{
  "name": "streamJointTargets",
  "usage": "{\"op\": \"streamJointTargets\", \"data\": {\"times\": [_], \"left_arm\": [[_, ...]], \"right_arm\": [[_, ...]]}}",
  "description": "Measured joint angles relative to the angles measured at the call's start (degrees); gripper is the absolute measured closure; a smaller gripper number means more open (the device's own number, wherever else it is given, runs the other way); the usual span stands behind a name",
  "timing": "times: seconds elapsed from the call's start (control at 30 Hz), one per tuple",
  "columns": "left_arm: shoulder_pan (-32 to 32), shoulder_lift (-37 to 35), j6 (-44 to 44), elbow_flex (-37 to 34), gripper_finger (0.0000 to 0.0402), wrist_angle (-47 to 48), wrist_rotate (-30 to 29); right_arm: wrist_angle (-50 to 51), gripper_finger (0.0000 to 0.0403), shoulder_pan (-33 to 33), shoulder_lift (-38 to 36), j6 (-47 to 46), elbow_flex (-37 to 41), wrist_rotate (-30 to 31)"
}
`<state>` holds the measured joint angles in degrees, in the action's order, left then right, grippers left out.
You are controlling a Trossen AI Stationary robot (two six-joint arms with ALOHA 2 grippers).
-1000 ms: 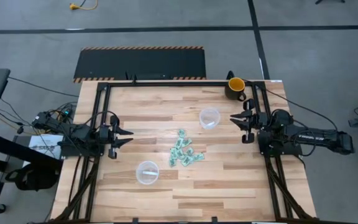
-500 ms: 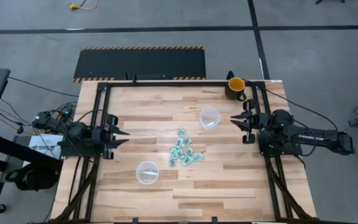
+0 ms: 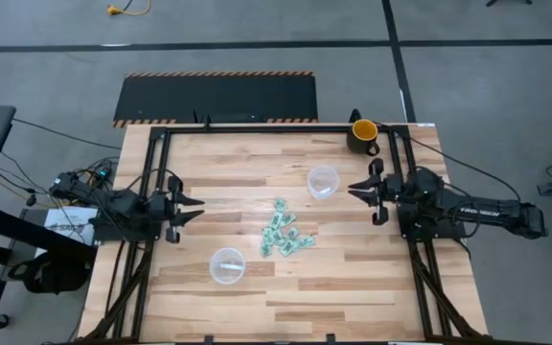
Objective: Pick and place Stevia / Truvia into bins
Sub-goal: Put the stevia packet into the top transparent container
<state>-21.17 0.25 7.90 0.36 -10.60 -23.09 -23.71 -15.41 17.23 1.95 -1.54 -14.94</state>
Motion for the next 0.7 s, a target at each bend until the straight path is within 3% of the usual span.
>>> {"op": "streamJointTargets", "data": {"times": [0.13, 0.27, 0.57, 0.7], "left_arm": [[0.0, 0.0, 7.7, 0.0, 0.0303, -6.4, 2.9], [0.0, 0.0, 9.7, 0.0, 0.0303, -6.8, 2.6], [0.0, 0.0, -0.9, 0.0, 0.0303, 5.5, -0.2], [0.0, 1.5, -5.6, 1.3, 0.0303, 9.3, 2.7]], "right_arm": [[-6.9, 0.0346, 0.0, 0.0, 0.3, 0.0, 0.0], [-6.9, 0.0346, 0.0, 0.0, 1.0, 0.0, 0.0], [8.3, 0.0346, 0.0, 0.0, -5.1, 0.0, 0.0], [15.0, 0.0346, 0.0, 0.0, -7.5, 0.0, 0.0]]}}
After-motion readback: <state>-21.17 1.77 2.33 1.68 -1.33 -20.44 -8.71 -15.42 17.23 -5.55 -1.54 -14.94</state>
